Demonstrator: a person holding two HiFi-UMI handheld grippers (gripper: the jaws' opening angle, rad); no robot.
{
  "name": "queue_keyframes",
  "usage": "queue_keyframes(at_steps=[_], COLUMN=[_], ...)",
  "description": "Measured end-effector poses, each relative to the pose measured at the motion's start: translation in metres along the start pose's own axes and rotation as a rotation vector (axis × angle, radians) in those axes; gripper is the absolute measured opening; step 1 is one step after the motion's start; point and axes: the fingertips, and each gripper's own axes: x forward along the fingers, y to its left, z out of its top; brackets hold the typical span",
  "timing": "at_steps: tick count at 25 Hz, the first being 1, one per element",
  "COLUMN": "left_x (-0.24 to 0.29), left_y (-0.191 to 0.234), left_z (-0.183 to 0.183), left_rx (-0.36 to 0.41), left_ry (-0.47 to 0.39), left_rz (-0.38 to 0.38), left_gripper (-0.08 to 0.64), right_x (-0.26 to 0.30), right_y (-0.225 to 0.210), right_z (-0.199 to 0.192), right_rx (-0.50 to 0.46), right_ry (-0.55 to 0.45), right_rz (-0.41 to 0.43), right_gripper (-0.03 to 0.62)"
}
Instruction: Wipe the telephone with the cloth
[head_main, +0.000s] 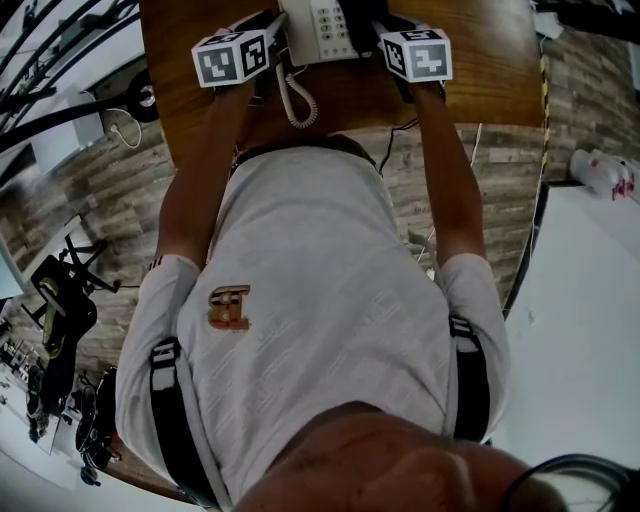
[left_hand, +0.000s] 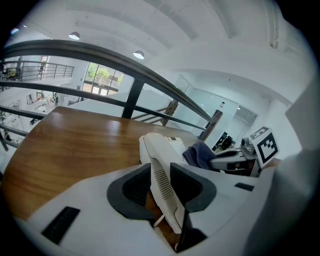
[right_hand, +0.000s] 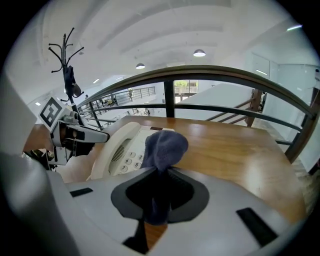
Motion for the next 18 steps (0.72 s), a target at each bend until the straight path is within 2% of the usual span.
queue_keyframes(at_steps=[3,6,12,18], left_x=[0.0,0.0,0.002,0.0], left_y=[0.002,0.001,0.002,0.001], left_z=[0.001,0.001,0.0,0.0], left_rx=[0.001,-0.003,-0.017,-0.018], left_ry=[-0.005,-0.005,-0.004,-0.003], left_rz=[0.008,0.007,-0.002,-0.007], left_gripper=[0.127,0.127,0.127,0.127], right_x=[-0.014,-0.033,-0.047,-0.038], right_y=[0.0,0.02,0.081,0.132], right_z=[0.005,0.016,0.03,0.019], right_rx=[-0.002,-0.008,0.032,0.034], right_ry=[-0.034,-0.088,-0.16,-0.14], right_rz=[-0.007,0.024,0.167,0.264], right_gripper=[0.06,0.06,0.06,0.06])
